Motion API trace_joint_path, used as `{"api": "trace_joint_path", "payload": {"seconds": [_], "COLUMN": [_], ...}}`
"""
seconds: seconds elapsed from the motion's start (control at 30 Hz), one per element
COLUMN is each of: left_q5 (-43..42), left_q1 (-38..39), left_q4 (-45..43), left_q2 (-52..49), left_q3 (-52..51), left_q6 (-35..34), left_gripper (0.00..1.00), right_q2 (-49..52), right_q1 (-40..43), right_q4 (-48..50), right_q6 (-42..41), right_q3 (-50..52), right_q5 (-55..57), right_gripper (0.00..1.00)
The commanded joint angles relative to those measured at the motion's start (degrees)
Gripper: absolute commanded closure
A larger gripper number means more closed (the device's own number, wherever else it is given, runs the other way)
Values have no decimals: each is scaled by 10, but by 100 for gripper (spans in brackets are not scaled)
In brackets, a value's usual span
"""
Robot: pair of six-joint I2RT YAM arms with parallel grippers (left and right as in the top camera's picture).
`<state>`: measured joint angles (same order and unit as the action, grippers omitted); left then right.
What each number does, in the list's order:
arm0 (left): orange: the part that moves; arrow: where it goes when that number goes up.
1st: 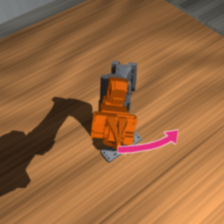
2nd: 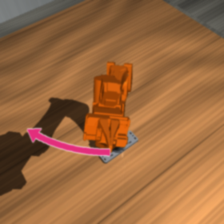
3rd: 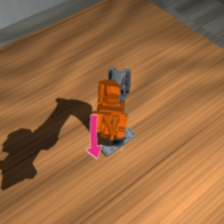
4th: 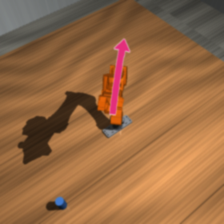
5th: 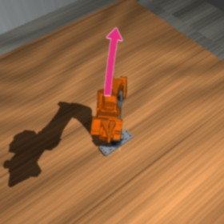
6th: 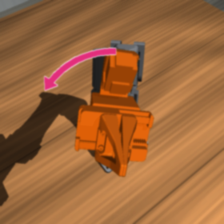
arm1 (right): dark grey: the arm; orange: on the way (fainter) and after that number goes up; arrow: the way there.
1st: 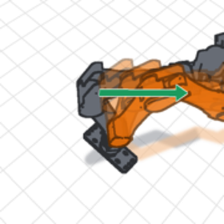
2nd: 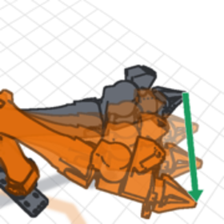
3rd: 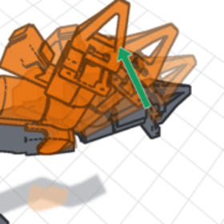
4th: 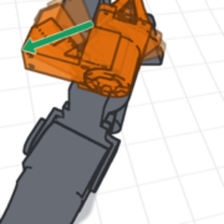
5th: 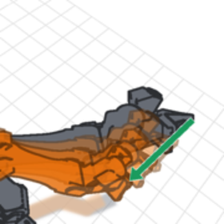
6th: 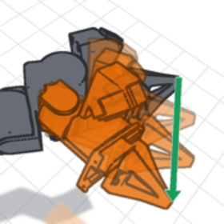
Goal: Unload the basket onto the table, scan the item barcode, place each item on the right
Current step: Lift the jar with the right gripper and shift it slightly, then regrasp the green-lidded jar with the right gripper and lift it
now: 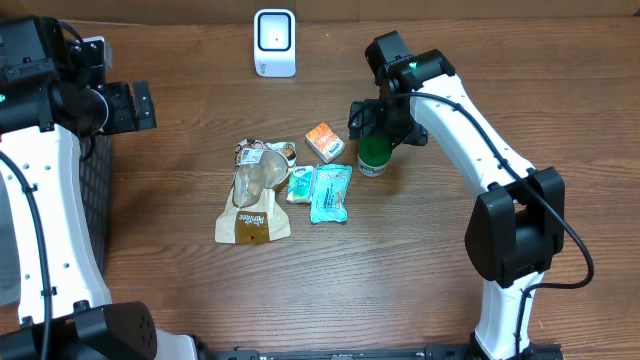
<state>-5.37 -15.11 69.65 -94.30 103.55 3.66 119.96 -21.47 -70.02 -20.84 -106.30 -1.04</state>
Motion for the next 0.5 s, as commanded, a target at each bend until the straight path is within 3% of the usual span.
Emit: {"api": "trace_joint_path", "payload": {"seconds": [0.0,0.47], "left_q5": [0,0], "left_q1": [-2,-2], "left_q4": [0,0], "left_q2": [-2,-2], "left_q3": [7,7], "left_q6": [15,15], "left_gripper": [1,1], "right_q2": [-3,-3], "right_q1": [-3,-3], "right_q4": [1,13], "right_q6": [33,33], "right_q3": [3,48], "right_q5": [10,-3], "right_gripper": [3,4]}}
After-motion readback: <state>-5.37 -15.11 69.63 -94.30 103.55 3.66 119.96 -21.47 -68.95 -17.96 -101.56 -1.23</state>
